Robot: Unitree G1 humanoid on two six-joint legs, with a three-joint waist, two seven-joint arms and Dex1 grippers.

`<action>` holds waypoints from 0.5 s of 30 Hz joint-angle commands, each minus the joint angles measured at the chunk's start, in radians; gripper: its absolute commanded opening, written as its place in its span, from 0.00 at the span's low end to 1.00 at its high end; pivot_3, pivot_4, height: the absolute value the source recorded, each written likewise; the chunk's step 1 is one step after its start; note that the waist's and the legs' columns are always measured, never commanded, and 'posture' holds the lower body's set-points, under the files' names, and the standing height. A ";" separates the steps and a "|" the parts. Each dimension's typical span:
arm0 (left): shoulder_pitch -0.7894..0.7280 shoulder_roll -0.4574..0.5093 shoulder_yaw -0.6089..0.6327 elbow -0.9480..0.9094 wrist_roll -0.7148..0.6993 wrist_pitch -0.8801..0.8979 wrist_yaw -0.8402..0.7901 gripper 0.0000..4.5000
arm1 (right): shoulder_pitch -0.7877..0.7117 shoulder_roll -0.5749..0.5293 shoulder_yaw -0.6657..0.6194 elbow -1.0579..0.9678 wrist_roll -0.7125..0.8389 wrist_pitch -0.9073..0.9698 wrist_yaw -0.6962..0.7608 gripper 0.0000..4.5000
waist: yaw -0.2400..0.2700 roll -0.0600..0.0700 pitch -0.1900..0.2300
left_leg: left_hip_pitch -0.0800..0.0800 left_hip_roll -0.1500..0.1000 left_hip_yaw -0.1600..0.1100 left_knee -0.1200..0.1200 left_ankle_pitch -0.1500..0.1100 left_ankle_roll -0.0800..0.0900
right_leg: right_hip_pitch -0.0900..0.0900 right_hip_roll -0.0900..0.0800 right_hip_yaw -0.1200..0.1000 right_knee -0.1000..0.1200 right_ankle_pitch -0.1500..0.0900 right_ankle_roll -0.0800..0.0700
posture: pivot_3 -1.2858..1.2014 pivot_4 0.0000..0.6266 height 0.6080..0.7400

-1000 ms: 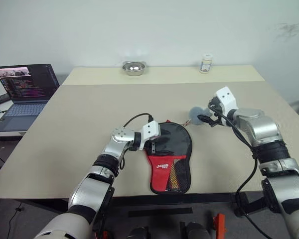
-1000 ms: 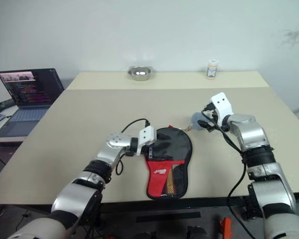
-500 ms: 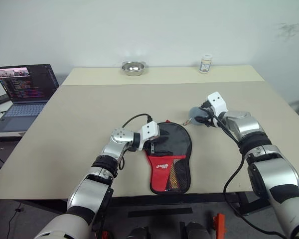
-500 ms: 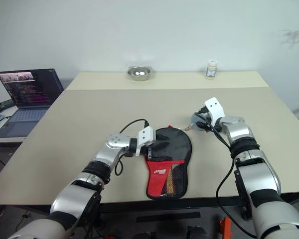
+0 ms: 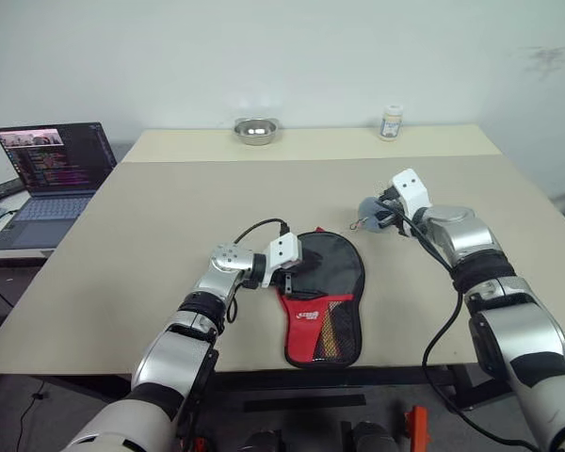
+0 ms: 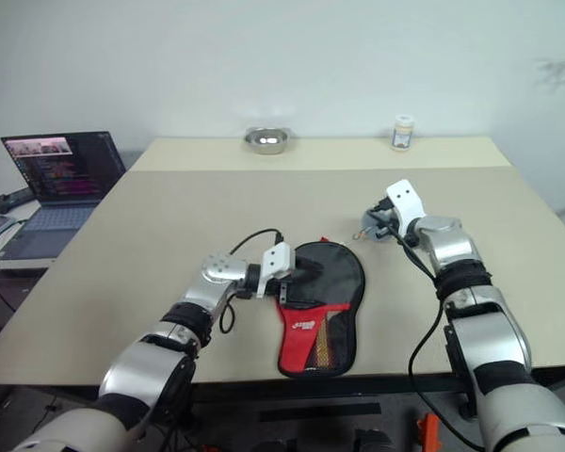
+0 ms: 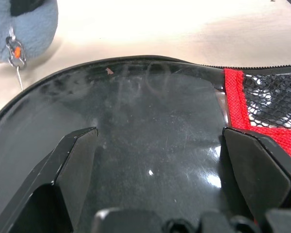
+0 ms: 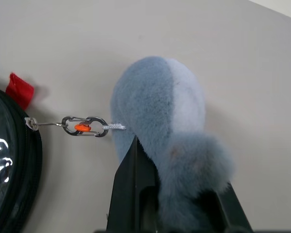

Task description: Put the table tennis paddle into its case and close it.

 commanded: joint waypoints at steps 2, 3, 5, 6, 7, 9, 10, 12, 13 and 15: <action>0.034 -0.005 -0.053 0.080 0.072 0.015 0.014 1.00 | 0.109 -0.108 -0.007 -0.277 -0.023 0.130 0.027 0.03 | 0.007 0.000 0.000 | 0.000 -0.001 -0.001 0.000 0.000 0.000 | 0.001 0.000 -0.001 0.000 0.000 0.000 | 0.52 0.24 1.00; 0.032 -0.007 -0.053 0.086 0.074 0.016 0.019 1.00 | 0.159 -0.134 0.004 -0.367 -0.027 0.166 0.050 0.03 | 0.008 0.000 0.000 | 0.000 -0.001 -0.001 0.000 0.000 0.000 | 0.001 0.000 -0.001 0.000 0.000 0.000 | 0.52 0.24 1.00; 0.031 -0.011 -0.053 0.094 0.076 0.018 0.029 1.00 | 0.251 -0.181 0.020 -0.535 -0.025 0.239 0.086 0.03 | 0.009 0.001 -0.001 | 0.000 -0.001 -0.001 0.000 0.000 0.000 | 0.001 -0.001 -0.001 0.000 0.000 0.000 | 0.52 0.24 1.00; 0.030 -0.012 -0.053 0.097 0.077 0.018 0.033 1.00 | 0.292 -0.203 0.026 -0.612 -0.020 0.274 0.102 0.03 | 0.008 0.002 -0.001 | 0.000 -0.001 -0.001 0.000 0.000 0.000 | 0.002 0.000 -0.002 -0.001 0.000 0.000 | 0.52 0.24 1.00; 0.030 -0.013 -0.054 0.100 0.079 0.018 0.035 1.00 | 0.329 -0.222 0.029 -0.680 -0.013 0.307 0.113 0.03 | 0.008 0.003 -0.002 | 0.001 0.000 -0.001 0.000 0.000 0.000 | 0.003 0.000 -0.001 -0.001 0.000 0.001 | 0.52 0.24 1.00; 0.030 -0.013 -0.057 0.107 0.085 0.019 0.045 1.00 | 0.422 -0.264 0.032 -0.837 0.004 0.385 0.138 0.03 | 0.009 0.003 -0.002 | 0.006 0.000 -0.001 0.000 0.000 0.000 | 0.009 0.000 -0.002 -0.002 -0.001 0.001 | 0.52 0.24 1.00; 0.030 -0.012 -0.058 0.110 0.088 0.018 0.049 1.00 | 0.461 -0.281 0.028 -0.901 0.009 0.417 0.143 0.03 | 0.010 0.002 -0.002 | 0.011 0.000 -0.002 -0.001 0.000 0.001 | 0.013 0.000 -0.003 -0.004 -0.001 0.001 | 0.52 0.24 1.00; 0.028 -0.010 -0.061 0.116 0.095 0.016 0.056 1.00 | 0.523 -0.307 0.017 -1.013 0.023 0.480 0.149 0.03 | 0.008 0.002 -0.002 | 0.013 0.000 -0.002 -0.001 -0.001 0.001 | 0.016 0.000 -0.003 -0.005 -0.003 0.005 | 0.52 0.24 1.00; 0.027 -0.010 -0.062 0.118 0.097 0.017 0.060 1.00 | 0.550 -0.319 0.011 -1.068 0.033 0.512 0.153 0.03 | 0.008 0.002 -0.002 | 0.013 0.000 -0.002 0.000 -0.001 0.001 | 0.017 0.000 -0.003 -0.005 -0.003 0.005 | 0.52 0.24 1.00; 0.023 -0.009 -0.061 0.122 0.100 0.019 0.070 1.00 | 0.602 -0.345 0.002 -1.188 0.065 0.580 0.165 0.03 | 0.008 0.001 -0.003 | 0.013 0.000 -0.002 0.000 -0.001 0.001 | 0.017 0.000 -0.003 -0.005 -0.003 0.005 | 0.52 0.24 1.00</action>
